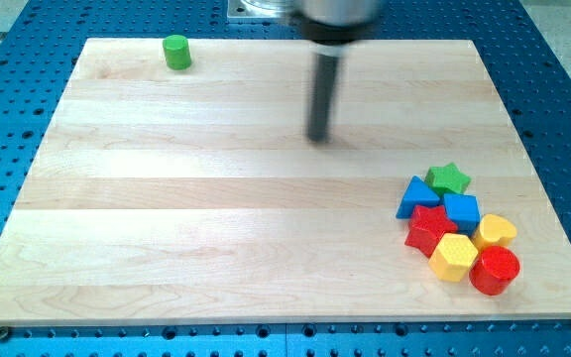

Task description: Move the green circle towards the center of the board

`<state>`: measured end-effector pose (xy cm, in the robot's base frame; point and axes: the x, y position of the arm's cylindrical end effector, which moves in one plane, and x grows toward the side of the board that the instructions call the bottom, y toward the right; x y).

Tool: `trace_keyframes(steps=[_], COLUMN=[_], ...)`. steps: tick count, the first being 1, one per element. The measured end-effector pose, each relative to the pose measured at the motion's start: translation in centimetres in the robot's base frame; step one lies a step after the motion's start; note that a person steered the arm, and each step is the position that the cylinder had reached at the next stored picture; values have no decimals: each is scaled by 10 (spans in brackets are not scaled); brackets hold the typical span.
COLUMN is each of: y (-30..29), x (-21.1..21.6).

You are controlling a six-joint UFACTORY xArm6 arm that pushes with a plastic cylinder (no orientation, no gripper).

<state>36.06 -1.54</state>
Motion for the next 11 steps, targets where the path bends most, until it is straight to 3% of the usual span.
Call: trace_keyframes(steps=[1,2,3,4,5,6,7,8,9,10,11], y=[-161,-230,-202,-126,-64,-49,-97,-67,33,64,56], x=[-62,-118,-159,-123,-58,-48,-81,-111,-77,-45,-71])
